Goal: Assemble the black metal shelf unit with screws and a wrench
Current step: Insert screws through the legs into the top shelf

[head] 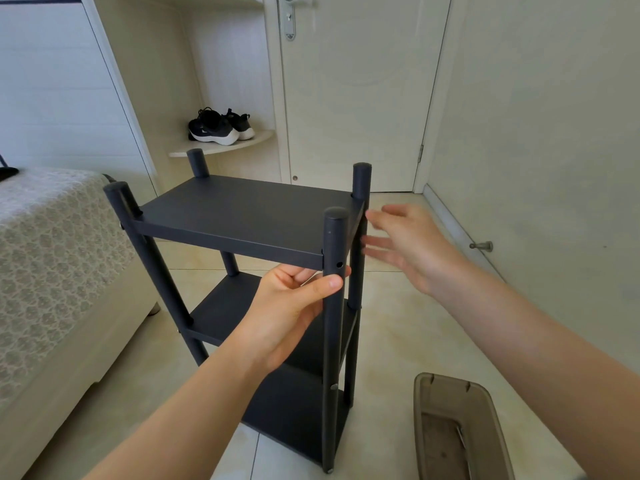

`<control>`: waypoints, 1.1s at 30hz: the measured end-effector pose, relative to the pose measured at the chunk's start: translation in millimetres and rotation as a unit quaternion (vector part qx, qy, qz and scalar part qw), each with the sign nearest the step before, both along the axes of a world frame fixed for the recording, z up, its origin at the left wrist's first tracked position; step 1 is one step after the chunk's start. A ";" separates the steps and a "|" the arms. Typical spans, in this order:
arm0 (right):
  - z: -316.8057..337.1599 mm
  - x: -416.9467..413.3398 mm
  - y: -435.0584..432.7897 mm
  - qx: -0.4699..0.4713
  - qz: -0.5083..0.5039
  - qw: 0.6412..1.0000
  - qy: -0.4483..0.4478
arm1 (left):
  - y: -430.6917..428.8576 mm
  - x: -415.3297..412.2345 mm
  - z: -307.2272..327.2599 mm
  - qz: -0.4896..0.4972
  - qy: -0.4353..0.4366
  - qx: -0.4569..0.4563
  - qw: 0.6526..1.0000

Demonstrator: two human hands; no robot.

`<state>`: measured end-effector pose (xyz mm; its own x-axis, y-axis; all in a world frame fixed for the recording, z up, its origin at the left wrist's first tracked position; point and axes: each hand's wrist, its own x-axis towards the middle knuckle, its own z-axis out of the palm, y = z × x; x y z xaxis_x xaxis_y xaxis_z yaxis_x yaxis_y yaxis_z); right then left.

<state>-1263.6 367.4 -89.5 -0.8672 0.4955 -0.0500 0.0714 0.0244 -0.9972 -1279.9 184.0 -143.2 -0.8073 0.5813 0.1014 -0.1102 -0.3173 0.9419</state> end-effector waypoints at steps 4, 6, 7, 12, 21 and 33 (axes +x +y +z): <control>18.2 -8.8 -6.1 -0.212 0.081 0.974 -0.008 | -1.3 1.5 -0.4 -0.009 0.016 -0.015 1.000; 24.7 -17.7 -3.9 -0.267 0.095 0.959 -0.022 | -2.2 1.9 -0.6 -0.009 0.011 -0.019 1.000; 27.0 -22.7 -2.7 -0.289 0.099 0.952 -0.036 | -2.5 2.4 -0.4 -0.008 0.005 -0.023 1.000; 32.3 -40.5 -3.1 -0.276 0.086 0.954 -0.084 | -4.3 1.9 1.2 -0.008 -0.004 -0.035 0.999; 31.5 -51.2 -6.2 -0.237 0.058 0.967 -0.068 | -3.3 -1.2 3.8 -0.030 -0.010 -0.007 0.999; 13.5 -38.8 7.4 -0.260 0.115 0.958 -0.030 | 3.1 4.0 6.2 -0.014 -0.010 0.008 1.000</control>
<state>-1302.4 374.8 -76.0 -0.9382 0.1867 -0.2913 0.1813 -0.4520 -0.8734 -1275.8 187.1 -137.0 -0.7926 0.6024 0.0949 -0.1379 -0.3287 0.9343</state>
